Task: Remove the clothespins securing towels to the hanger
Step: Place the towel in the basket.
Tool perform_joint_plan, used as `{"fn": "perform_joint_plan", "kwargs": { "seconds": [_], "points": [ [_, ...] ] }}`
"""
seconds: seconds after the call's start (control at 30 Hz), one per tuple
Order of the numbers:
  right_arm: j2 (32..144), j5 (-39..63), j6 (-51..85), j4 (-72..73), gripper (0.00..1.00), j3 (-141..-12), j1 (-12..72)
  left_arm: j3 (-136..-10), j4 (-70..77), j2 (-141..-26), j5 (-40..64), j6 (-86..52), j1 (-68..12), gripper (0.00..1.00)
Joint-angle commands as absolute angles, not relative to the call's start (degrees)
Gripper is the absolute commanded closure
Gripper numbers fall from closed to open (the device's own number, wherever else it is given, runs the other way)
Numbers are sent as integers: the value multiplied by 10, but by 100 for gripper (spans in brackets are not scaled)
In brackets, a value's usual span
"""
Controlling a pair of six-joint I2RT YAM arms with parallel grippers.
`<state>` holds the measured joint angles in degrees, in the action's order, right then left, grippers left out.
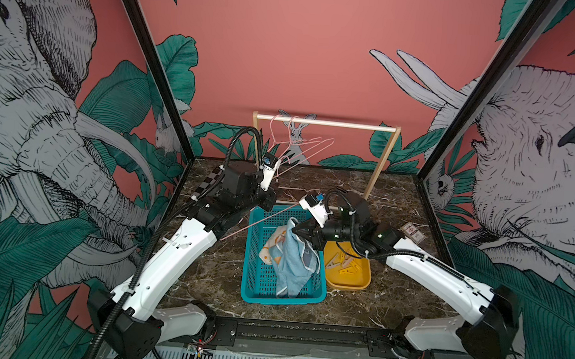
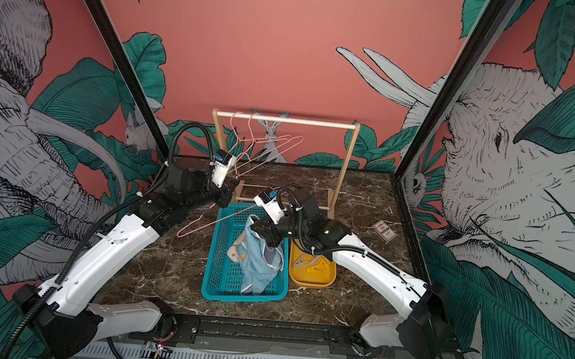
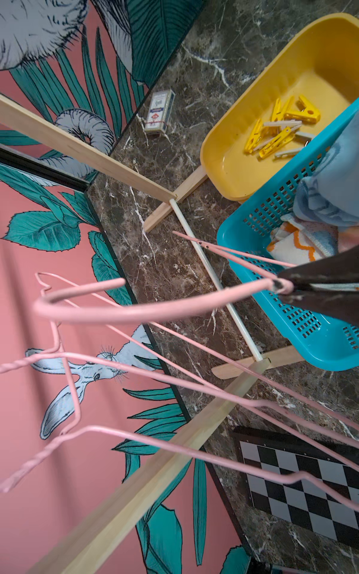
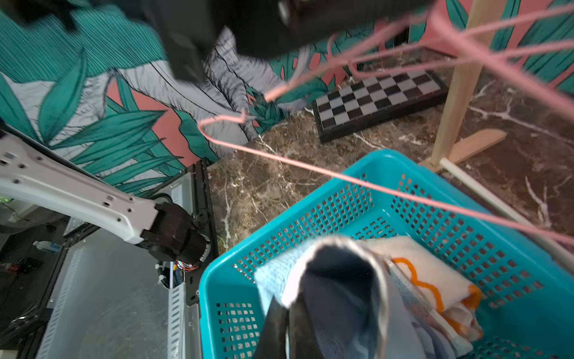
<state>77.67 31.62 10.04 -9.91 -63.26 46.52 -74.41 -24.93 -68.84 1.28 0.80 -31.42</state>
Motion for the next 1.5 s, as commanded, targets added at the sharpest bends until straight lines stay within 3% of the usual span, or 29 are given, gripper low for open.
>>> {"fn": "perform_joint_plan", "kwargs": {
  "seconds": [0.0, 0.27, 0.87, 1.27, 1.4, 1.47],
  "points": [
    [795, 274, 109, -49, 100, -580, 470, -768, -239, -670, 20, 1, -311, 100],
    [865, 201, 101, -62, 100, -550, 486, -768, -229, -672, 32, -11, -311, 100],
    [1043, 77, 89, -107, 100, -641, 505, -799, -260, -655, 30, -2, -311, 100],
    [1042, 37, 99, -106, 100, -643, 505, -805, -264, -650, 31, -3, -311, 100],
    [997, 41, 92, -106, 73, -628, 505, -807, -265, -653, 32, -5, -311, 100],
    [973, 45, 89, -107, 65, -623, 505, -808, -264, -653, 34, -6, -311, 100]
  ]
}}
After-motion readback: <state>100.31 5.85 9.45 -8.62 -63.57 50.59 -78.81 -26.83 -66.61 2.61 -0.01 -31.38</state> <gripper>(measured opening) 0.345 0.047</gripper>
